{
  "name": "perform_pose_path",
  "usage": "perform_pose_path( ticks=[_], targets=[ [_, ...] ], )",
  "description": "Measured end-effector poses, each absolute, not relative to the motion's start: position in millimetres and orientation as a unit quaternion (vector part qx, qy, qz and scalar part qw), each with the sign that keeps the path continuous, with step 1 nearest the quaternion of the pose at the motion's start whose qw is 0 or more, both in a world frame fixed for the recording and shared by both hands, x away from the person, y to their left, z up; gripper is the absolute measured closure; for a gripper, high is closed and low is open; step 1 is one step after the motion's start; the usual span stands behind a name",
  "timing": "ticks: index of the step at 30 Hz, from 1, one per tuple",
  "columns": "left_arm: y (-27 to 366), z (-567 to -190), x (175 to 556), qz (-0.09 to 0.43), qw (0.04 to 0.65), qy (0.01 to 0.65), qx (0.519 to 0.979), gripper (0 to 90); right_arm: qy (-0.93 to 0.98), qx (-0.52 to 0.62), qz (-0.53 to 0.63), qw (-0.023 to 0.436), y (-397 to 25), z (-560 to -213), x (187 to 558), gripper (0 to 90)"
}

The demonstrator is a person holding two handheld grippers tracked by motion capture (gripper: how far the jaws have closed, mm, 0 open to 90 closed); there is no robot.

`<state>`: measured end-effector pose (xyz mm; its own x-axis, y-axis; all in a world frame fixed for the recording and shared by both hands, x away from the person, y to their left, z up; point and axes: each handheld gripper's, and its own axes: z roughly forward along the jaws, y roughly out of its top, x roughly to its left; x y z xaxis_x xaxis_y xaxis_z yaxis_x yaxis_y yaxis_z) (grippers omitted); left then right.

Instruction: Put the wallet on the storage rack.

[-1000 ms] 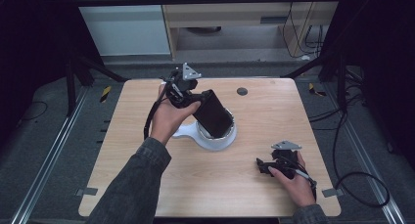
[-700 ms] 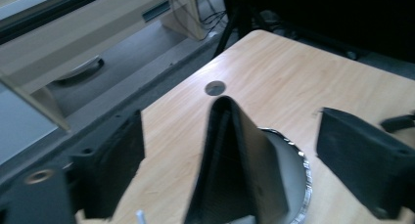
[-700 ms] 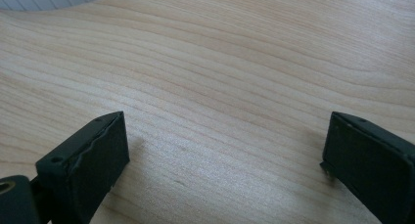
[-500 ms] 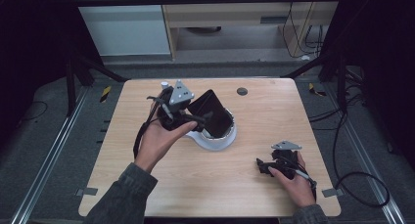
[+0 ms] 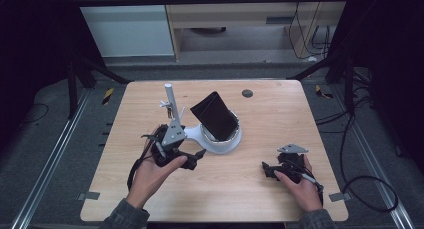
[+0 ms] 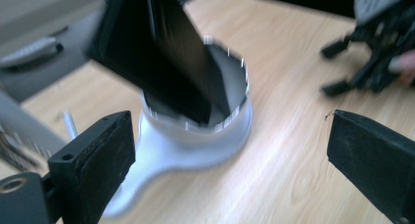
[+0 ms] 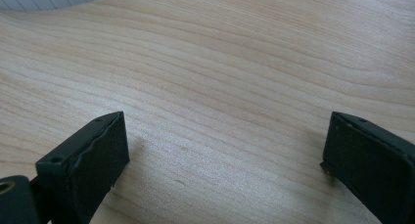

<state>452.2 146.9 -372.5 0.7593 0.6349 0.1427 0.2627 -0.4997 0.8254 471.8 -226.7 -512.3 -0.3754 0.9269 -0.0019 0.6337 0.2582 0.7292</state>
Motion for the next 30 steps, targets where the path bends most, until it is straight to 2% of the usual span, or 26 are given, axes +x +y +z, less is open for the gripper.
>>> perform_pose_path(
  ticks=[7,16,23,30],
  targets=[
    [165.8,-416.6,444.9,0.210,0.396,0.280,0.849,3.8,0.761,0.513,0.329,0.223,-226.6,-512.3,471.8,3.1],
    [224.8,-466.5,449.8,0.217,0.361,0.344,0.839,3.8,0.759,0.516,0.327,0.225,-226.0,-512.4,471.5,2.9],
    [257.3,-488.3,462.6,0.213,0.310,0.384,0.843,4.5,0.759,0.518,0.326,0.224,-225.4,-512.4,470.8,2.4],
    [275.3,-497.5,470.9,0.213,0.314,0.414,0.828,4.7,0.757,0.520,0.325,0.224,-225.0,-512.3,470.4,2.2]
  ],
)
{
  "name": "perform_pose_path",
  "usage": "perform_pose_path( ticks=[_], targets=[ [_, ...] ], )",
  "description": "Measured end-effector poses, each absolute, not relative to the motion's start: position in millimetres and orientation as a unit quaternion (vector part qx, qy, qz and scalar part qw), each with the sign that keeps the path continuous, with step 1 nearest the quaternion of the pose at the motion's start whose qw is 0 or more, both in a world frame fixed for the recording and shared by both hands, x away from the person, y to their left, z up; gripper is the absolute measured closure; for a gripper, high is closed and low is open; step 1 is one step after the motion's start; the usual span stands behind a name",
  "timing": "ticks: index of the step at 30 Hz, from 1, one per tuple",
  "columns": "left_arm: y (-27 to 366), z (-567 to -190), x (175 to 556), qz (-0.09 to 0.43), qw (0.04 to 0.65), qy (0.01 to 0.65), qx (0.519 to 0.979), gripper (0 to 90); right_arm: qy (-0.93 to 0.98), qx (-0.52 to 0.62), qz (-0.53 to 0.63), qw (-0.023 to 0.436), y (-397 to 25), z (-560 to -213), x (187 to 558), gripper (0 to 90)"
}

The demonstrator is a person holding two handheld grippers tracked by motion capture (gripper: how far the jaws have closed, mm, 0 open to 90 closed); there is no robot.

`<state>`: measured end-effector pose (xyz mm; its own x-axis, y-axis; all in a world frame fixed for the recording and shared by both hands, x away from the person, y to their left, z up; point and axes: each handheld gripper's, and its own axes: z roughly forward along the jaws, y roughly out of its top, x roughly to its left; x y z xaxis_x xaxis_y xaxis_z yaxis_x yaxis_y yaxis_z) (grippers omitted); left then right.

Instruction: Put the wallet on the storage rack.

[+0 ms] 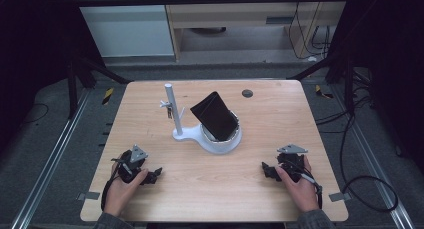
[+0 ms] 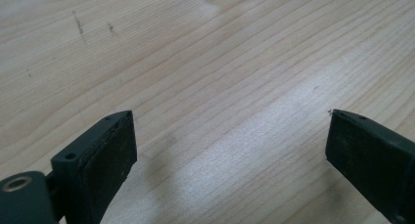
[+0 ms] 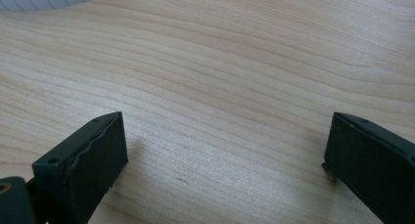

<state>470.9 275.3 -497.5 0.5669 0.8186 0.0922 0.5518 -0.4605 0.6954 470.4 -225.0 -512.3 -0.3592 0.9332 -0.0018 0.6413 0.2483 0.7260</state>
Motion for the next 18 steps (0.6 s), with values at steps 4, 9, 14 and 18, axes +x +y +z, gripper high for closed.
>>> perform_pose_path(
  ticks=[4,9,14,18],
  targets=[
    [280.8,-503.5,476.3,0.203,0.316,0.431,0.821,3.8,0.759,0.519,0.325,0.223,-225.1,-512.4,471.5,1.3],
    [284.7,-507.5,478.7,0.194,0.331,0.443,0.811,1.3,0.759,0.518,0.325,0.222,-225.1,-512.4,471.6,0.9],
    [285.0,-508.4,478.7,0.197,0.332,0.442,0.809,0.1,0.758,0.520,0.324,0.223,-224.5,-512.8,471.9,0.5],
    [285.0,-508.5,479.2,0.195,0.333,0.443,0.809,0.0,0.759,0.519,0.324,0.224,-224.5,-512.8,471.8,0.4]
  ],
)
